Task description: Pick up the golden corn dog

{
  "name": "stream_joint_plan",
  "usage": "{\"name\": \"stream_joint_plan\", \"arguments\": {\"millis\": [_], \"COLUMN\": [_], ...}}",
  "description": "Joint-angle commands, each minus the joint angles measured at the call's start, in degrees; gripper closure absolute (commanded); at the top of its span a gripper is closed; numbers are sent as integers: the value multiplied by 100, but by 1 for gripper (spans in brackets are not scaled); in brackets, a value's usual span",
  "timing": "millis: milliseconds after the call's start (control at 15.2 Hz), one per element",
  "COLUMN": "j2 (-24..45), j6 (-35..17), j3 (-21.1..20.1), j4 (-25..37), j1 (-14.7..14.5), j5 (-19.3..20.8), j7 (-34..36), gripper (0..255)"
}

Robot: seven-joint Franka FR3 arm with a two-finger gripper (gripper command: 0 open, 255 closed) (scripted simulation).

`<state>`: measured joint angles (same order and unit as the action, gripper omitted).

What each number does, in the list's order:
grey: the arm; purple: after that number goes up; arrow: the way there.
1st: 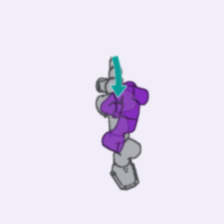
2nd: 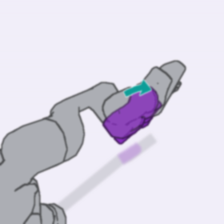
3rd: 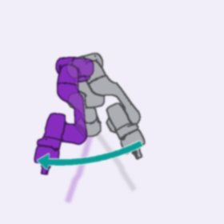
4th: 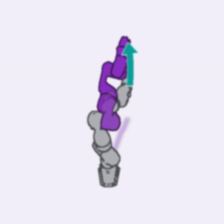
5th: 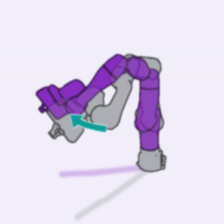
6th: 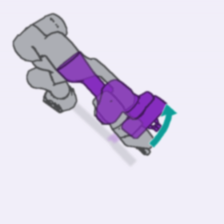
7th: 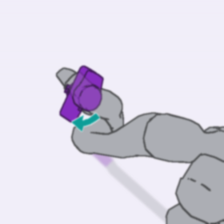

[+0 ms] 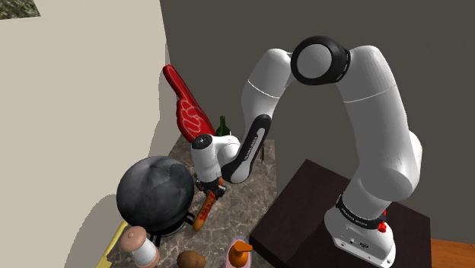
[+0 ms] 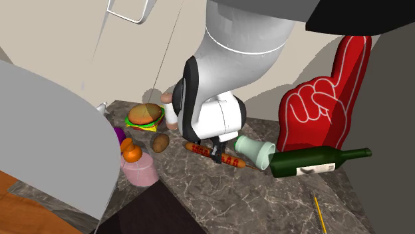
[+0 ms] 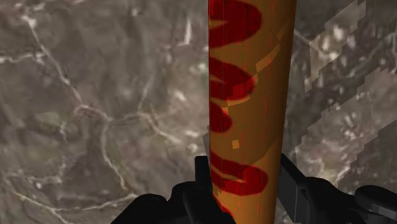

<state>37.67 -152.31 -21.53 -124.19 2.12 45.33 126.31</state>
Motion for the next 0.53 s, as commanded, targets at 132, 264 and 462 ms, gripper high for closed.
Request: {"name": "stream_joint_plan", "arguments": {"millis": [132,264,462], "j2": [-1,-60,-283], "j6": [0,36,156], "j3": [0,-44,-201], "j4": [1,-22,-124], "j1": [0,39,162], "j5": [0,-48,-216], "j7": [0,-46,-182], "gripper": [255,255,255]}}
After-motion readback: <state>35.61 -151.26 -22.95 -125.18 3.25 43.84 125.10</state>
